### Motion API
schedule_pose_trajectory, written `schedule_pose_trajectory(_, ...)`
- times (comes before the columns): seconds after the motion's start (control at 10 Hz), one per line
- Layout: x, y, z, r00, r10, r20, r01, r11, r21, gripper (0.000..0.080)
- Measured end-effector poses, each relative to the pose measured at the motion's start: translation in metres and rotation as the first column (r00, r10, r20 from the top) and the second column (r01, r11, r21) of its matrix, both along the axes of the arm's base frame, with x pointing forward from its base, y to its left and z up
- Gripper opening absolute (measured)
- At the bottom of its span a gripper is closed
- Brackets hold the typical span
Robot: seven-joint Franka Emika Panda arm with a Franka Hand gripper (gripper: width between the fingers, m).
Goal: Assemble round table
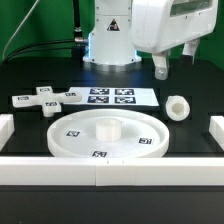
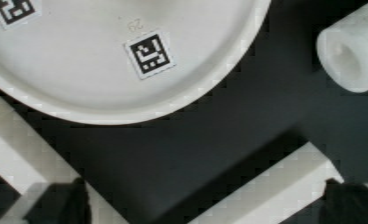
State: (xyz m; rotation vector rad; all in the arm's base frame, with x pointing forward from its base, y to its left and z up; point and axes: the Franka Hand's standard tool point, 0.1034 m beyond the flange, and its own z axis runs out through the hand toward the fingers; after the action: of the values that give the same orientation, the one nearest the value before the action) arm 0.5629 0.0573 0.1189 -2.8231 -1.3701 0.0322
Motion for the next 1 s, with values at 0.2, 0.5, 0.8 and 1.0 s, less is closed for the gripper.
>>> schedule_pose_trajectory(0.2,0.0,0.0,0.0,1.0,0.0,0.0,0.0,1.0,0.0,0.0649)
schedule_pose_trajectory(0.5,0.0,0.0,0.0,1.0,0.0,-0.001,0.0,1.0,0.0,0.0649)
schedule_pose_trajectory(0.8,0.003,-0.018,-0.011,0.996,0.085,0.015,-0.085,0.996,0.0,0.0649)
schedule_pose_trajectory(1.0,0.004,-0.049,-0.031,0.991,0.132,0.015,-0.132,0.991,-0.002,0.0649)
